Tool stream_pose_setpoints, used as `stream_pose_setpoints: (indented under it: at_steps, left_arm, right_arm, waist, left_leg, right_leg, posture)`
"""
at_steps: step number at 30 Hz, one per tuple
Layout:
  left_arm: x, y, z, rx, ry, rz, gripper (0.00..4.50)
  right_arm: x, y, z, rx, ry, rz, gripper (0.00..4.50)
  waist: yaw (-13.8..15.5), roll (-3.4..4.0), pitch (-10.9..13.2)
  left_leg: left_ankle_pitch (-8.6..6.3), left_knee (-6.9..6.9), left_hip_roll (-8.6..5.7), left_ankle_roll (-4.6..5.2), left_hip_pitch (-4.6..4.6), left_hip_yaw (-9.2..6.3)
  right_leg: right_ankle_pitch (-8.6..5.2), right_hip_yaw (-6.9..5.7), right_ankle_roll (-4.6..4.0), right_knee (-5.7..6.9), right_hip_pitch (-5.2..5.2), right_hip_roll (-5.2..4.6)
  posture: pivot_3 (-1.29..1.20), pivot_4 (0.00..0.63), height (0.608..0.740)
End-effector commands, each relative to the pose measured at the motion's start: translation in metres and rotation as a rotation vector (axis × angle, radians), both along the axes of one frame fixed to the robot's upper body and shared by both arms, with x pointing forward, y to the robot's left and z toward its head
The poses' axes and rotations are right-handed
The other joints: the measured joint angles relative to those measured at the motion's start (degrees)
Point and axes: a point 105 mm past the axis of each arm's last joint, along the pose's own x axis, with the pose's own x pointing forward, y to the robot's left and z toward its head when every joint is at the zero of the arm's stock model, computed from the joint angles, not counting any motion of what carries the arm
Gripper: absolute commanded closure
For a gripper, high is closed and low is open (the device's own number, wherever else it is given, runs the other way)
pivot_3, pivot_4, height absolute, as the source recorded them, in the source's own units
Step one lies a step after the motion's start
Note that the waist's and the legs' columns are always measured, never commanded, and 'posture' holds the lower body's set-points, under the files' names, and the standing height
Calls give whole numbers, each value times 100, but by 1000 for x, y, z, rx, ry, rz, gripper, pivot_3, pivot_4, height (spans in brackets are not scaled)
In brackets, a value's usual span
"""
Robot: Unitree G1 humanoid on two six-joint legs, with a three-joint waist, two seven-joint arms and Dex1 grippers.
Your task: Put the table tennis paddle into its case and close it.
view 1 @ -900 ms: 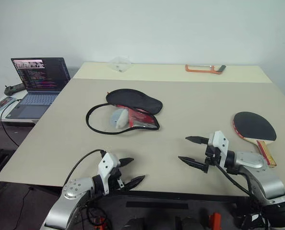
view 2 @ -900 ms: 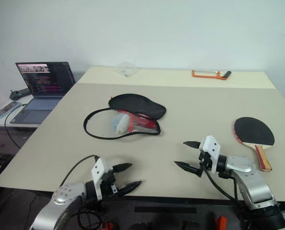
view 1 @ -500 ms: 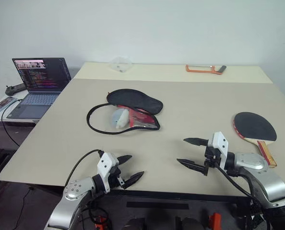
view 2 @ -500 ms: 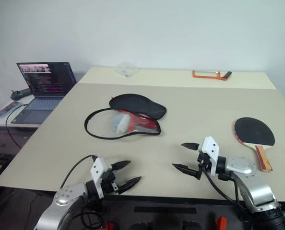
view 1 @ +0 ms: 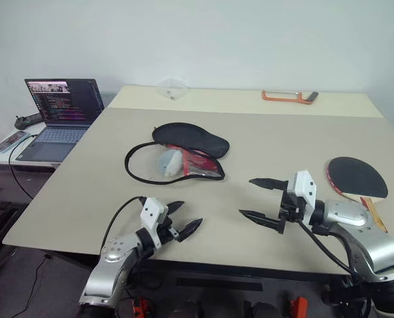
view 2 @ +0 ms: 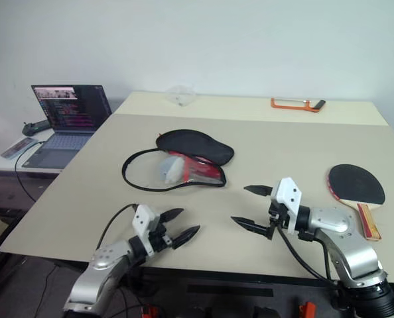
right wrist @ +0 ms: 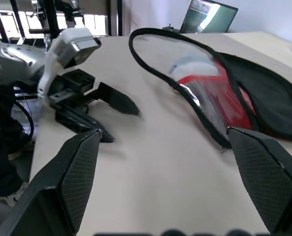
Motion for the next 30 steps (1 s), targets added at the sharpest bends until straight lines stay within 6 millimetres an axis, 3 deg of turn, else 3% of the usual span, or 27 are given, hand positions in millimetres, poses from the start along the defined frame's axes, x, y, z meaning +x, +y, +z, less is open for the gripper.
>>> stream_pose_setpoints:
  at_steps: [1,8,17,22,25,27,30]
  left_arm:
    - [17,-17,15,-77,-1,-1,0]
    - [48,-36,35,-135,-11,47,0]
    - [50,-58,42,-159,0,31,0]
    - [11,-38,36,-34,18,-141,0]
    - [-10,-2,27,75,46,-179,0]
    - [-22,7,30,123,28,-232,0]
    - [-29,0,58,109,-31,-309,0]
  right_arm:
    - [-6,4,30,12,-88,43,33]
    - [-11,5,29,-6,-89,35,33]
    - [-16,2,21,0,-59,6,33]
    - [-23,1,20,-6,-33,22,33]
    - [-25,0,22,-9,-23,29,33]
    - [-25,-2,23,-10,-19,28,33]
    - [-21,-3,25,-3,-15,24,33]
  waist:
    - [17,-6,3]
    - [11,-11,5]
    - [14,-11,5]
    - [-86,-10,5]
    - [-120,-8,5]
    - [-114,-6,6]
    - [-20,-7,10]
  left_leg:
    - [1,2,-1,-1,-3,0]
    - [1,2,1,-3,-8,6]
    - [2,5,2,-3,-10,7]
    - [1,1,4,-3,-10,13]
    - [1,-5,8,-3,-9,14]
    - [0,-4,10,-2,-7,13]
    - [-11,0,5,18,-10,-1]
  right_leg:
    - [2,-3,3,-1,-1,0]
    - [2,-3,4,-15,-1,0]
    - [3,-2,5,-14,-2,1]
    - [3,4,5,-14,-7,2]
    - [2,7,3,-14,-11,4]
    - [2,8,2,-11,-11,4]
    - [2,7,2,-15,-8,0]
  posture:
    - [0,150,740]
    - [0,150,740]
    - [0,150,740]
    - [0,150,740]
    - [0,150,740]
    - [0,150,740]
    - [0,150,740]
